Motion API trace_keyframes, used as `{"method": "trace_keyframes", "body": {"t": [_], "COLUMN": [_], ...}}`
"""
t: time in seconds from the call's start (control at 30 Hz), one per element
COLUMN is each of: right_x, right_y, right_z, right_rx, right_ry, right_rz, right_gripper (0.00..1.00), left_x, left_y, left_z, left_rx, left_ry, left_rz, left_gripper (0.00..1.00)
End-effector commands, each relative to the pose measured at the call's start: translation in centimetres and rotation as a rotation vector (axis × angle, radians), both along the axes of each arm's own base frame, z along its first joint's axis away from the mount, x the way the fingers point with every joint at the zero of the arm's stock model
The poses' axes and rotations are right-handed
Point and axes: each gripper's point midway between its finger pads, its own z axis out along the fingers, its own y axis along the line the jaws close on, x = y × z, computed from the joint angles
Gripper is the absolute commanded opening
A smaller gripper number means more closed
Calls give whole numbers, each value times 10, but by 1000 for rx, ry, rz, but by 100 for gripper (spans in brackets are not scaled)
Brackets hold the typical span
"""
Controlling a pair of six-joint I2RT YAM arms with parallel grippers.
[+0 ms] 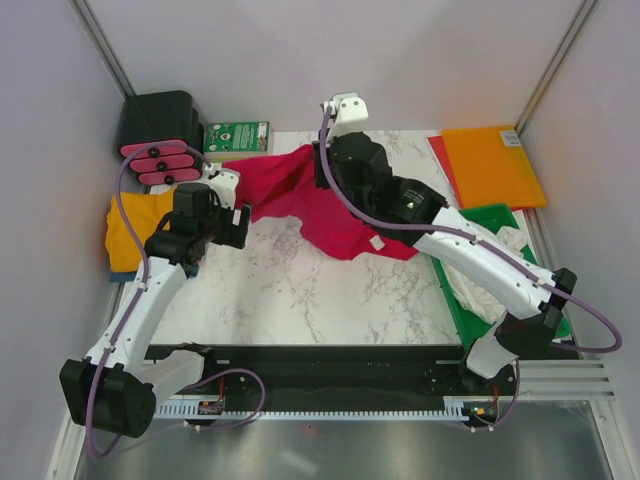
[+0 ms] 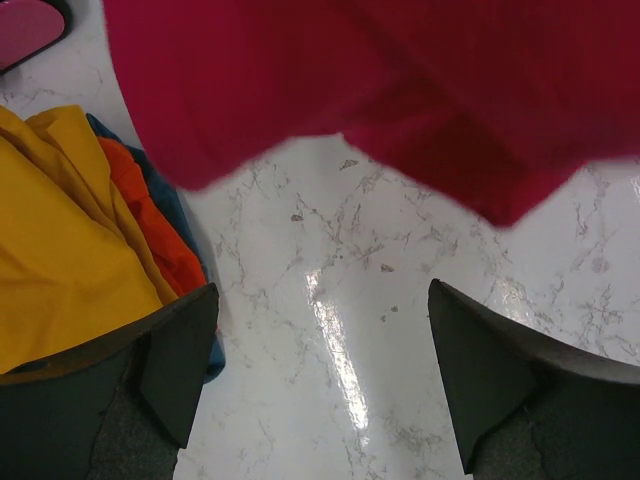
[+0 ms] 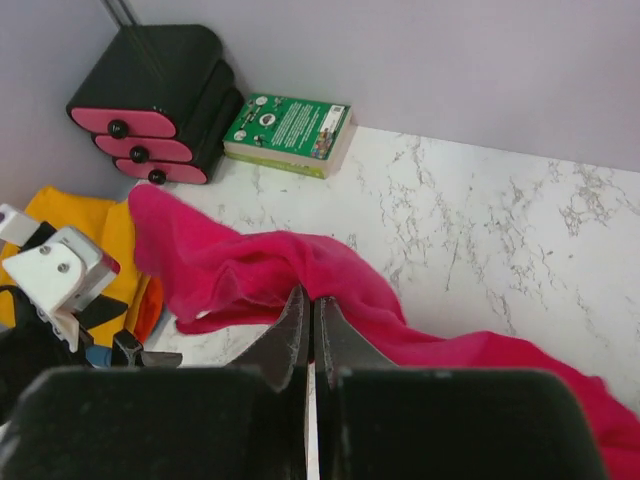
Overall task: Fold and stack the t-shirts
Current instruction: Move the tshirt to the center of the board
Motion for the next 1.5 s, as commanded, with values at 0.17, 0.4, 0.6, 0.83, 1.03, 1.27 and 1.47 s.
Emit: {"method": "trace_keyframes", "body": {"t": [0.17, 0.4, 0.6, 0.83, 1.03, 1.27, 1.47], "right_x": [-48, -22, 13, 17, 12, 8, 10], "right_y": [71, 41, -73, -147, -180, -215, -250], "right_z": [-17, -97, -123, -217, -309, -377, -388], "right_rx": [-43, -165, -73, -119, -195, -203, -137], "right_ry": [25, 165, 211, 375, 601, 777, 807], "right_rz": [205, -15, -344, -522, -590, -678, -780], "right_gripper": [0, 83, 72, 0, 0, 0, 0], "left_x": [-1, -3, -6, -5, -4, -3, -1], "left_y": [-2, 2, 1, -1, 5, 8, 8], "left_z": [13, 8, 1, -6, -19, -34, -37], "left_rx": [-67, -60, -68, -74, -43, -22, -19], "left_ry": [-51, -42, -30, -13, 24, 73, 90], "left_rz": [8, 14, 3, -6, 10, 19, 20], "left_gripper": [92, 93, 94, 93, 93, 93, 93]}}
